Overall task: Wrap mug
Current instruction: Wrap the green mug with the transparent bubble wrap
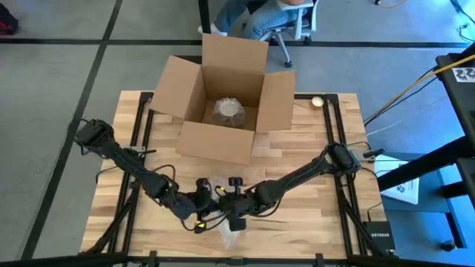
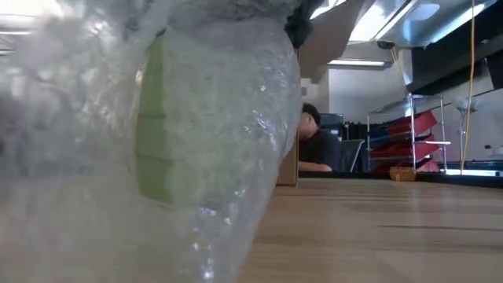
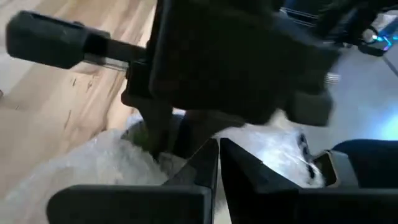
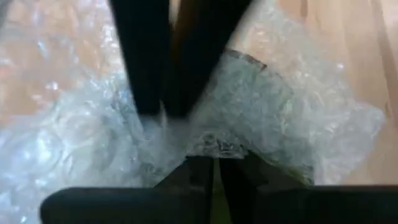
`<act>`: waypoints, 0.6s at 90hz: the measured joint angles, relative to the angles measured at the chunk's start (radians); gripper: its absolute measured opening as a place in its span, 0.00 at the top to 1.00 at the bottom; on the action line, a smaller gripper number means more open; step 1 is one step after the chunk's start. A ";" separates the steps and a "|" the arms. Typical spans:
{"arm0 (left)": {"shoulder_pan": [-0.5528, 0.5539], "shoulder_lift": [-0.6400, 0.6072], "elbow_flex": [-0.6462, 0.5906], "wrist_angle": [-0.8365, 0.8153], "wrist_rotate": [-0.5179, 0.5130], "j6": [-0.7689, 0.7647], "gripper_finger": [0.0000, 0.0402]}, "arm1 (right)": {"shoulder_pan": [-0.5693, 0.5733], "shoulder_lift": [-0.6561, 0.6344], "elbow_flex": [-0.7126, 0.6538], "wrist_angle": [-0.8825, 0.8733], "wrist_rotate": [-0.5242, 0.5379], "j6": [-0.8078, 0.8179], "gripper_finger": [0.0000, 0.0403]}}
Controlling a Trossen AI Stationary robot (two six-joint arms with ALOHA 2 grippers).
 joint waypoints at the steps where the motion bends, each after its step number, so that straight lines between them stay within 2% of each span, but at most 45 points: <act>1: -0.003 -0.008 0.000 -0.009 -0.001 -0.001 1.00 | 0.000 0.000 0.000 -0.001 0.000 0.000 0.96; 8: -0.025 -0.061 0.000 -0.072 -0.032 -0.029 1.00 | 0.000 0.000 0.000 0.002 0.001 0.000 0.96; 16: -0.055 -0.106 0.001 -0.217 -0.107 -0.097 1.00 | 0.000 0.000 0.000 0.009 0.002 0.000 0.96; 24: -0.080 -0.110 -0.023 -0.349 -0.183 -0.224 1.00 | 0.000 0.000 0.000 0.009 0.003 -0.001 0.96; 31: -0.087 -0.097 -0.065 -0.399 -0.200 -0.343 1.00 | 0.000 0.000 0.000 0.008 0.004 -0.002 0.96; 40: -0.085 -0.068 -0.149 -0.341 -0.243 -0.417 1.00 | 0.000 0.000 0.000 0.009 0.005 -0.004 0.96; 46: -0.070 -0.048 -0.199 -0.202 -0.272 -0.397 1.00 | 0.000 0.000 0.000 0.009 0.005 -0.006 0.96; 54: -0.041 -0.029 -0.243 -0.013 -0.258 -0.319 1.00 | 0.000 0.000 0.000 0.009 0.008 -0.016 0.96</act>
